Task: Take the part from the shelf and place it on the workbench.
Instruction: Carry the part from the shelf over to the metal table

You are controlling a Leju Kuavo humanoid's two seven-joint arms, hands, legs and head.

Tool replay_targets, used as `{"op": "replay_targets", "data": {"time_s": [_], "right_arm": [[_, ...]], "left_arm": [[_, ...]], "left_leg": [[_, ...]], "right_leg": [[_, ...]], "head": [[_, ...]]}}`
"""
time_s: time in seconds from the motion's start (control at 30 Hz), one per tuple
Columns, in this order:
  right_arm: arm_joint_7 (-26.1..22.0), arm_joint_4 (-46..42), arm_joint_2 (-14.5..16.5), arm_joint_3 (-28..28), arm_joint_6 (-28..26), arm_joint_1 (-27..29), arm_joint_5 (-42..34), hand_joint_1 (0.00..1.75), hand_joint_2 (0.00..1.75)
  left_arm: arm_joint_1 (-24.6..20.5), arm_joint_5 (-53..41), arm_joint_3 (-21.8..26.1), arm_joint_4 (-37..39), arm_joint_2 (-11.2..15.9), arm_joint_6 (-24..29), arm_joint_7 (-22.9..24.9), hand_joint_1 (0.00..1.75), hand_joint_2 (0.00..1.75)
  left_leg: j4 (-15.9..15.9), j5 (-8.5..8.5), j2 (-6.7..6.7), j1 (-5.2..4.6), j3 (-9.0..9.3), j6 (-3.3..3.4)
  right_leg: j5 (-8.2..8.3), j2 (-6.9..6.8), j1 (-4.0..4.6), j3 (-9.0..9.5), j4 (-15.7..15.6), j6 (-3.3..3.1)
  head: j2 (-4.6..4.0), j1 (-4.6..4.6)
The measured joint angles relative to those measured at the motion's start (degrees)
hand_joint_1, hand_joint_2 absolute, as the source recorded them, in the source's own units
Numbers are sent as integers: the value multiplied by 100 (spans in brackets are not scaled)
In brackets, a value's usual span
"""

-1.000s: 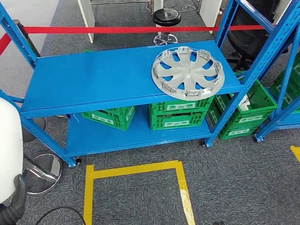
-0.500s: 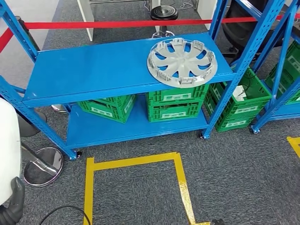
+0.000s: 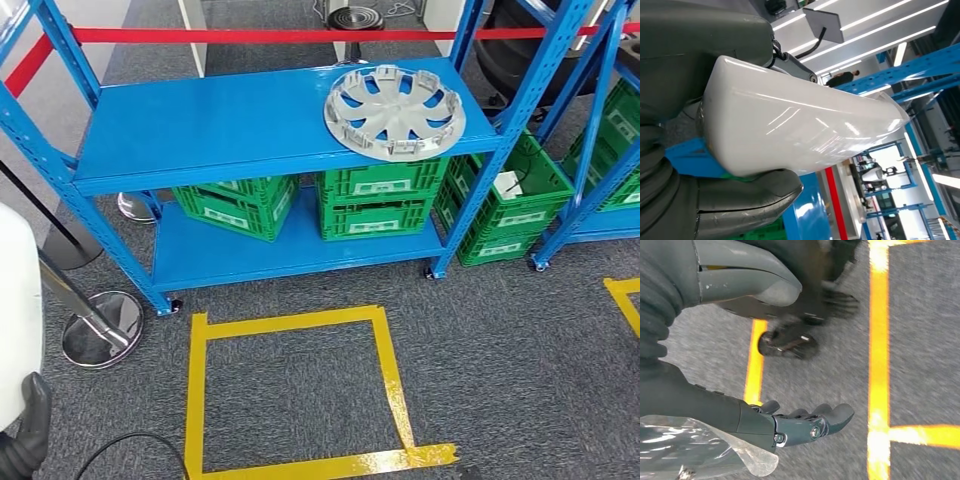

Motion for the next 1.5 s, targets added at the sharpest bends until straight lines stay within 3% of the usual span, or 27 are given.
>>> {"op": "replay_targets", "data": {"time_s": [0.07,0.13,0.2,0.27,0.3,0.33,0.37,0.43,0.5,0.57,0.63,0.67,0.77,0.8,0.83,0.87,0.93,1.0,1.07,1.13,1.17,1.23,1.3,1.33,1.4,1.43,1.5], "right_arm": [[-79,0,-5,49,-32,4,-66,0,175],[-106,-10,-12,110,-25,43,-145,0,175],[-100,-40,-16,170,-4,81,-210,0,175],[-98,-69,-20,215,17,86,-239,0,175],[-98,-79,-22,235,24,80,-248,0,175],[-99,-86,-25,254,28,75,-256,0,175],[-100,-92,-27,275,30,74,-271,0,175],[-109,-101,-34,340,31,76,-323,0,175],[-97,-108,-47,440,11,75,-406,0,175],[-54,-113,-71,539,-32,73,-491,0,175],[-14,-111,-113,618,-68,85,-547,0,175],[-1,-111,-134,656,-75,97,-561,0,175],[18,-109,-196,763,-81,117,-579,0,175],[20,-109,-213,790,-82,114,-580,0,175],[20,-108,-226,811,-82,108,-582,0,175],[20,-108,-238,831,-82,103,-582,0,175],[20,-109,-256,869,-83,97,-584,0,175],[24,-111,-273,919,-117,97,-621,0,175],[46,-116,-296,993,-201,121,-740,0,175],[87,-120,-323,1080,-266,189,-868,0,175],[101,-121,-337,1120,-284,230,-907,0,175],[111,-126,-374,1197,-327,312,-962,0,175],[122,-128,-420,1301,-397,361,-1030,0,175],[131,-128,-443,1355,-432,370,-1068,0,175],[151,-128,-486,1454,-485,376,-1142,0,175],[161,-128,-504,1501,-508,381,-1180,0,175],[185,-128,-537,1594,-549,402,-1253,0,175]], "left_arm": [[18,-7,27,-39,-20,-20,-4,173,175],[56,-6,78,-56,-36,-41,-11,173,175],[105,-2,119,-63,-51,-55,-16,173,175],[117,2,135,-64,-62,-64,-17,173,175],[114,2,143,-64,-64,-67,-18,173,175],[114,2,153,-64,-66,-67,-19,173,175],[118,2,165,-64,-68,-71,-20,173,175],[128,3,192,-72,-73,-91,-28,173,175],[133,5,219,-99,-86,-113,-51,173,175],[138,10,240,-125,-104,-123,-79,173,175],[142,19,254,-132,-129,-127,-94,173,175],[147,22,257,-132,-141,-127,-98,173,175],[162,29,269,-132,-176,-128,-104,173,175],[164,30,271,-132,-186,-128,-104,173,175],[165,30,272,-132,-193,-130,-104,173,175],[165,30,272,-132,-198,-131,-104,173,175],[168,32,275,-132,-205,-131,-104,173,175],[174,34,283,-145,-212,-131,-110,173,175],[176,37,300,-166,-225,-140,-129,173,175],[192,41,338,-176,-244,-156,-156,173,175],[208,44,361,-179,-253,-161,-167,173,175],[233,34,395,-180,-266,-171,-190,173,175],[239,13,407,-180,-274,-192,-209,173,175],[239,3,411,-179,-278,-204,-214,173,175],[239,-6,419,-179,-285,-218,-222,173,175],[238,-10,421,-179,-287,-219,-231,173,175],[230,-19,421,-185,-290,-218,-254,173,175]], "left_leg": [[-11,139,5,0,-57,-54],[19,63,-9,19,-110,-118],[345,-498,-27,36,-150,-185],[995,-1134,-31,44,-157,-225],[1309,-1243,-32,45,-142,-233],[1520,-1181,-32,46,-94,-232],[1576,-987,-34,46,10,-224],[1140,-635,-43,39,467,-175],[270,-711,-58,18,1064,-107],[-233,-876,-64,-17,1314,-58],[-314,-821,-51,-9,1216,3],[-332,-762,-43,2,1140,48],[-291,-558,-32,0,852,131],[-263,-485,-31,-8,743,133],[-228,-411,-32,-14,625,129],[-185,-341,-36,-16,498,121],[-86,-208,-62,-18,249,88],[9,-91,-98,-37,78,35],[28,46,-134,-47,3,-16],[11,132,-180,-29,-59,-74],[57,38,-188,-18,-100,-107],[446,-489,-172,7,-200,-169],[1145,-985,-162,30,-280,-221],[1444,-1007,-160,39,-282,-237],[1611,-675,-143,49,-120,-245],[1396,-489,-92,48,95,-234],[544,-453,122,22,713,-176]], "right_leg": [[-90,10,22,143,-370,-57],[14,-13,18,4,-346,-138],[149,-49,7,-154,-331,-230],[285,-73,20,-342,-295,-276],[351,-85,27,-441,-260,-283],[414,-96,32,-556,-209,-283],[472,-106,37,-683,-146,-279],[577,-111,47,-941,-9,-263],[681,-102,63,-1115,87,-226],[810,-98,56,-1205,106,-164],[810,-89,40,-1310,131,-89],[656,-72,37,-1364,219,-56],[-194,-28,26,-1544,1038,5],[-315,-25,24,-1571,1383,17],[-265,-24,23,-1547,1638,27],[-76,-22,22,-1461,1740,29],[291,18,11,-1021,1394,17],[149,162,1,-284,446,-20],[-89,249,15,100,-190,-66],[-32,172,18,10,-247,-146],[16,119,14,-51,-246,-201],[127,-2,1,-191,-253,-283],[246,-116,6,-343,-245,-306],[304,-176,8,-426,-233,-302],[391,-297,11,-580,-191,-285],[422,-359,12,-633,-163,-271],[467,-471,28,-682,-104,-232]], "head": [[0,1],[0,1],[0,-19],[0,-34],[0,-34],[0,-37],[0,-38],[1,-40],[1,-35],[0,-36],[1,-40],[1,-33],[0,-1],[0,4],[0,8],[0,13],[0,14],[1,13],[2,7],[1,-2],[1,-8],[1,-34],[0,-48],[0,-46],[1,-48],[1,-47],[1,-47]]}}
